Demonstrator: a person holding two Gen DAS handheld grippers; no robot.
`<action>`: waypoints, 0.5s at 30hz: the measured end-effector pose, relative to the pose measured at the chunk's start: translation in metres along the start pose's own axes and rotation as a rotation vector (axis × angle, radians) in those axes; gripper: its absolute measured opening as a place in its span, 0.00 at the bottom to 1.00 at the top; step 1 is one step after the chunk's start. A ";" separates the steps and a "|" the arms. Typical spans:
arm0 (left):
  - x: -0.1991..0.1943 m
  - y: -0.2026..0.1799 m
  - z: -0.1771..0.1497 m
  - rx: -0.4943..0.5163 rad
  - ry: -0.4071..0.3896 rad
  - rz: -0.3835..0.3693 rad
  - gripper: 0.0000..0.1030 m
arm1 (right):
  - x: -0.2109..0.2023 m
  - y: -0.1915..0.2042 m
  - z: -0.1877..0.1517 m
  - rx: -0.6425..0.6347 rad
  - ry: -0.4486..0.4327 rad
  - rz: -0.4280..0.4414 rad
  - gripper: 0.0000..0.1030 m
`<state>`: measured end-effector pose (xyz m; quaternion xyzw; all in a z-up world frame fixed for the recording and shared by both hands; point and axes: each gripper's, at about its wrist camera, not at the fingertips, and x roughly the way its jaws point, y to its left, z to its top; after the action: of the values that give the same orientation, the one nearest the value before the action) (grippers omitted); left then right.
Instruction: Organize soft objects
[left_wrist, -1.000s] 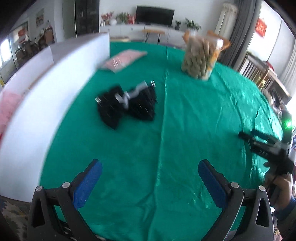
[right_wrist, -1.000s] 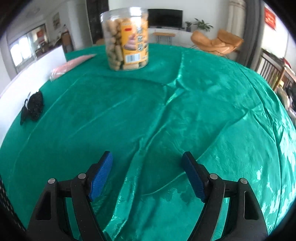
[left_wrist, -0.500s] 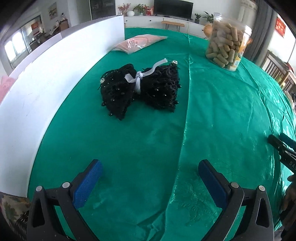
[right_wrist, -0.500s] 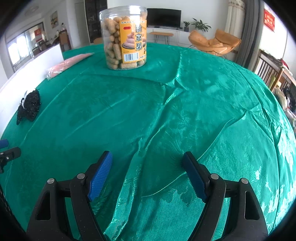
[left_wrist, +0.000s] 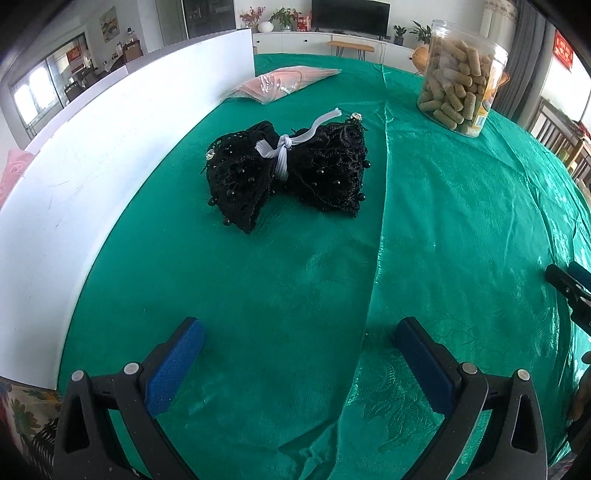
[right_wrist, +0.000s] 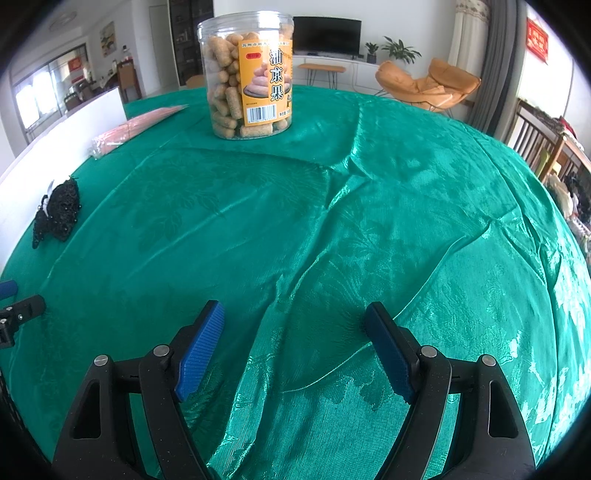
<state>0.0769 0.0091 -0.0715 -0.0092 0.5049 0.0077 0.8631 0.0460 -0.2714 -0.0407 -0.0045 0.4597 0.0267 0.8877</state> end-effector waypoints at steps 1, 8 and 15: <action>0.000 0.000 0.000 0.000 -0.002 0.000 1.00 | 0.001 0.001 0.002 -0.006 0.007 0.004 0.81; -0.001 0.001 0.000 -0.001 -0.007 0.002 1.00 | -0.026 0.063 0.089 -0.215 0.016 0.060 0.79; -0.001 0.001 0.000 0.000 -0.007 0.001 1.00 | 0.018 0.182 0.214 -0.277 0.215 0.227 0.79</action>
<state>0.0762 0.0098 -0.0709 -0.0089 0.5018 0.0081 0.8649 0.2218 -0.0823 0.0717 -0.0775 0.5414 0.1888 0.8156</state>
